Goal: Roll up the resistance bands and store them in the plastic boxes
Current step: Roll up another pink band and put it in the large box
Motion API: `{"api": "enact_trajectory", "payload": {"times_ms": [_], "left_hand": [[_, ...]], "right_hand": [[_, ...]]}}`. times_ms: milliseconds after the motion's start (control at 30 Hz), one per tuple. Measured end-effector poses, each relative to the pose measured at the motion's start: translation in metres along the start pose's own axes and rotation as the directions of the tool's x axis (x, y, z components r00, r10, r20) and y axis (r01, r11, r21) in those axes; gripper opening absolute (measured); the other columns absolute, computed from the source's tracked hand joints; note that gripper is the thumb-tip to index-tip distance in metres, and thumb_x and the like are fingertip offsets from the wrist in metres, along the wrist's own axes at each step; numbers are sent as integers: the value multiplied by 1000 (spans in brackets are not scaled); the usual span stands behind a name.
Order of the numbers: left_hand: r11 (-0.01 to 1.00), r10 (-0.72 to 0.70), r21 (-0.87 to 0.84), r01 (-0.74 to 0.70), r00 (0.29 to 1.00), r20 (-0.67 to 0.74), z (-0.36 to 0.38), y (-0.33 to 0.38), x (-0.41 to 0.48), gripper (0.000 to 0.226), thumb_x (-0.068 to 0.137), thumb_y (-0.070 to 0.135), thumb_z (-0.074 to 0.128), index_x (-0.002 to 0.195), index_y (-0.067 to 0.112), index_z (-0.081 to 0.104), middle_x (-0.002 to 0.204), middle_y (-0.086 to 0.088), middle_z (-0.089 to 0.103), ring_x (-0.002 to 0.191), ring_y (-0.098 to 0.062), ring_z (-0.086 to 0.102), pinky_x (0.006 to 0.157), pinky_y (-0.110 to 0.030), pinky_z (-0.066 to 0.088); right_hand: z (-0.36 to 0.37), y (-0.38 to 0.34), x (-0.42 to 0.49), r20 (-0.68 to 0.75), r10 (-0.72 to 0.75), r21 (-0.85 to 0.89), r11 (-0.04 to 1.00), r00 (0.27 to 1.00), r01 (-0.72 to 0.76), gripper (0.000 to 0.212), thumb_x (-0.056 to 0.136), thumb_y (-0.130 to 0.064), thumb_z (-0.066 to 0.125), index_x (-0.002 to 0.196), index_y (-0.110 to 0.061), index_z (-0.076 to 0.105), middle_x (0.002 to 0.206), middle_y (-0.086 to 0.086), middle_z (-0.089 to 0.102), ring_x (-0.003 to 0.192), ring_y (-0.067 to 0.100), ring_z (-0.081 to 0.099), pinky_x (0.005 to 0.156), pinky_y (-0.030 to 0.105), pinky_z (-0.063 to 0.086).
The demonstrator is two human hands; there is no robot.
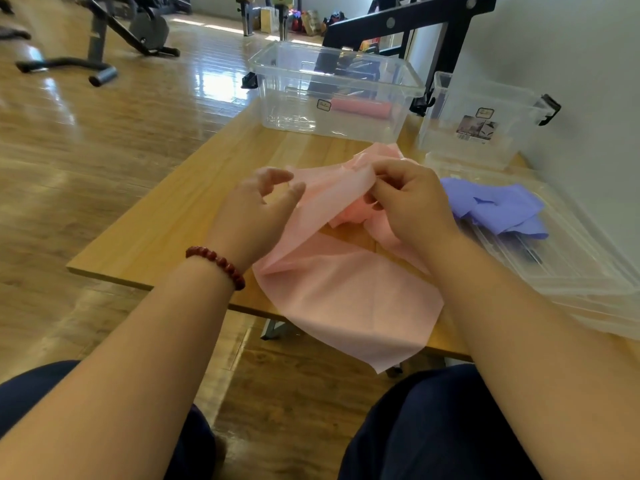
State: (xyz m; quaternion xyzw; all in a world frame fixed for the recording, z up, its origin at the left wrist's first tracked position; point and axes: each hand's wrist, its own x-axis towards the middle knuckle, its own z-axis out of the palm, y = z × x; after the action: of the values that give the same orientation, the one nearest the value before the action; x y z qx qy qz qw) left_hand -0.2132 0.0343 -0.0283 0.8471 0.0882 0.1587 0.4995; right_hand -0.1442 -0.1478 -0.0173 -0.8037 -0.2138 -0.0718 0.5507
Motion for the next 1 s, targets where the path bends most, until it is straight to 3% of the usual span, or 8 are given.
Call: {"api": "enact_trajectory", "payload": {"times_ms": [100,233,367,533,700,800,933,1000], "left_hand": [[981,-129,-124,149,979,156,6,2,9,49,94,47,56,135,21,54,128,7,58,113,-13,56,90,-25,45],[973,-174,-91,213,930,323,13,4,12,37,91,49,59,121,26,61,111,3,67,98,-13,64,93,-33,52],[986,-148,-32,161,954,260,14,10,11,28,86,37,72,99,12,73,93,-11,73,84,-29,68,83,-45,57],[916,-81,-377,141,982,169,16,12,13,7,91,13,65,91,20,67,79,9,68,65,1,64,59,-14,48],[694,-182,-652,306,950,253,12,12,22,6,90,19,64,90,13,64,79,-2,66,80,-16,63,87,-30,50],[705,-194,-663,252,968,161,17,8,22,5,88,11,67,90,6,67,77,-5,65,72,-15,63,76,-25,56],[783,-140,-609,128,990,29,23,5,20,8,93,13,63,86,13,64,82,-5,65,67,-10,60,67,-23,52],[760,-182,-633,147,983,10,23,7,20,14,97,14,57,84,17,60,77,-1,62,61,-10,58,63,-26,54]], "right_hand": [[-8,-6,-18,53,81,263,960,995,-92,24,94,4,57,97,-14,71,77,-14,72,74,-2,68,63,14,54],[-7,-4,-27,126,238,557,786,963,-267,40,94,11,45,92,-16,75,89,7,74,91,25,70,85,52,58],[-10,-5,-25,215,369,673,615,904,-411,30,93,-6,44,102,-15,72,101,14,71,93,34,69,82,57,57],[-1,-1,-23,110,377,594,717,919,-365,9,87,-12,71,92,-20,72,103,10,72,94,33,71,76,58,58],[8,4,-23,79,355,511,788,931,-344,32,96,1,53,100,-28,67,117,-1,66,95,23,64,71,48,60],[14,2,-22,30,372,463,818,928,-343,42,97,1,41,101,-33,66,113,-7,67,95,24,62,80,57,57],[20,3,-19,-49,402,370,857,914,-357,36,76,-48,68,110,-37,67,116,-5,68,106,23,65,89,54,56],[19,8,-18,-102,383,355,876,918,-326,19,77,-41,74,96,-36,72,100,-8,72,101,26,68,83,57,57]]}}
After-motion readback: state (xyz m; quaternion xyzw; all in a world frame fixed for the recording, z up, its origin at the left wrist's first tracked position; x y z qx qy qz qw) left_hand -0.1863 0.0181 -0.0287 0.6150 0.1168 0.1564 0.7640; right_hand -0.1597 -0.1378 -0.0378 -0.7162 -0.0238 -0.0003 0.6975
